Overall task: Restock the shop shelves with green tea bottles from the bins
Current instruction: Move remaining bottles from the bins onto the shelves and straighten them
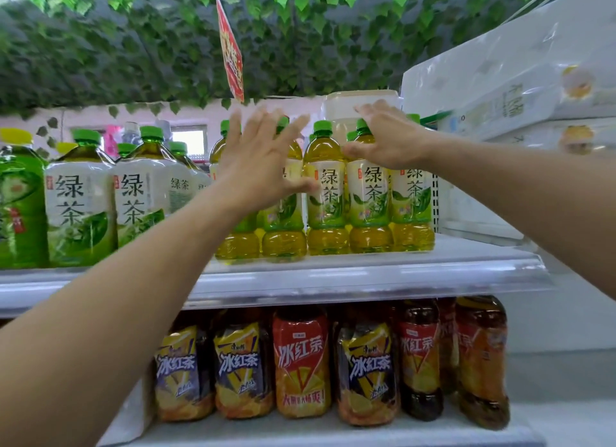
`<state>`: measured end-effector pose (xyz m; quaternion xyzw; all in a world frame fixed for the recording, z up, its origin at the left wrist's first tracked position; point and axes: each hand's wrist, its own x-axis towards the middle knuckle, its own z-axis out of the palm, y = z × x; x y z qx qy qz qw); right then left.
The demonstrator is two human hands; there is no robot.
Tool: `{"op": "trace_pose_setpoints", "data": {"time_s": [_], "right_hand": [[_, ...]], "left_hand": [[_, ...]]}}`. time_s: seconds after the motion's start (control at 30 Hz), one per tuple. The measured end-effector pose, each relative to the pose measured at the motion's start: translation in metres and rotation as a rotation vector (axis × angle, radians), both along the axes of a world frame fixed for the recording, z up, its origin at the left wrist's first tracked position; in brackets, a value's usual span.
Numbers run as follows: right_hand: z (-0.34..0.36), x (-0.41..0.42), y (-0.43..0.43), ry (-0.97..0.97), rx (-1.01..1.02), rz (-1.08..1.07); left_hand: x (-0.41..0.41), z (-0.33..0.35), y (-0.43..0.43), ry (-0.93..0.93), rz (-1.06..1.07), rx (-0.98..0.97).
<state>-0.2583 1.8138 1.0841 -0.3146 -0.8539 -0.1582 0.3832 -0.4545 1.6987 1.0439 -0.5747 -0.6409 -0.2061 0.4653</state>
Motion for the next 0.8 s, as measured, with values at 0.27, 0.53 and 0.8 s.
{"op": "trace_pose_setpoints", "data": {"time_s": [0.27,0.53,0.8], "right_hand": [[0.012,-0.040,-0.024,-0.092,0.060,0.054],[0.006,-0.049,-0.023,-0.086,-0.037,0.086],[0.004,-0.052,-0.026,-0.075,-0.042,0.077]], "left_hand": [[-0.026,-0.010,-0.011,0.011,0.075,-0.149],[-0.024,-0.012,0.004,0.115,0.197,-0.088],[-0.028,-0.011,0.008,0.149,0.239,-0.092]]}}
